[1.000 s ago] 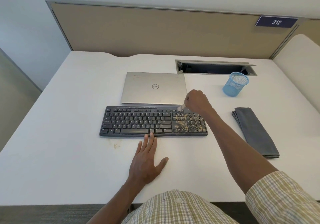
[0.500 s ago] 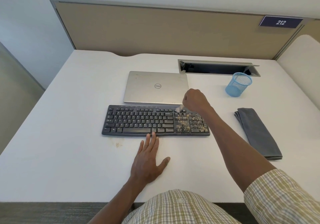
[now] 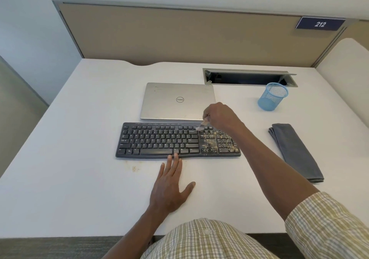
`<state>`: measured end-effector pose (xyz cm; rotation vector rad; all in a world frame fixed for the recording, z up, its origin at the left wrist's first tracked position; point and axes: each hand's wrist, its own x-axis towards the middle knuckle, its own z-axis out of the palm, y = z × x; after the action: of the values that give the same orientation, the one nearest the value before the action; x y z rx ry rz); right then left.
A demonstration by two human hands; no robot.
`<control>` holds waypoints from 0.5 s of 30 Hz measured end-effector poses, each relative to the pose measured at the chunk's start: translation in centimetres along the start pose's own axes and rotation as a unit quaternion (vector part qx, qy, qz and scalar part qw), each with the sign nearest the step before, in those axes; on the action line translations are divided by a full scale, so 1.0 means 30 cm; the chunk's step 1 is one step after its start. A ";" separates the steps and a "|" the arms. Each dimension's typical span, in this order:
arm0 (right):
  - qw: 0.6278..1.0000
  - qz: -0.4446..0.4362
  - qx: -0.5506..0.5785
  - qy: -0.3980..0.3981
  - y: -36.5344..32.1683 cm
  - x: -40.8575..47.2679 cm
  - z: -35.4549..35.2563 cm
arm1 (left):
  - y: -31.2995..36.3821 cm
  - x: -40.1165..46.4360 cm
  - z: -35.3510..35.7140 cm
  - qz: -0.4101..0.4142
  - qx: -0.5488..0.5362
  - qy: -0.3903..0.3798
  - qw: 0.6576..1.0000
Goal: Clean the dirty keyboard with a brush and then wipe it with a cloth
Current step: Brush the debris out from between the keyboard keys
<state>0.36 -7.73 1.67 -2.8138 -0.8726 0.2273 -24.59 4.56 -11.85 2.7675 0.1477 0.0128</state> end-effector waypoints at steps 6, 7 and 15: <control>0.994 0.072 -0.081 0.009 0.089 -0.043 -0.030 | -0.002 -0.002 0.002 0.001 0.002 0.003 1.000; 0.994 0.081 -0.076 0.014 0.086 -0.045 -0.037 | -0.001 -0.002 0.002 -0.001 0.001 0.002 1.000; 0.991 0.108 0.064 0.034 0.020 -0.045 0.044 | 0.001 0.000 -0.003 0.001 0.003 -0.007 1.000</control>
<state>-0.68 -8.83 0.38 -2.7739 -0.5191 0.2068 -24.60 4.56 -11.76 2.7736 0.1420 -0.0074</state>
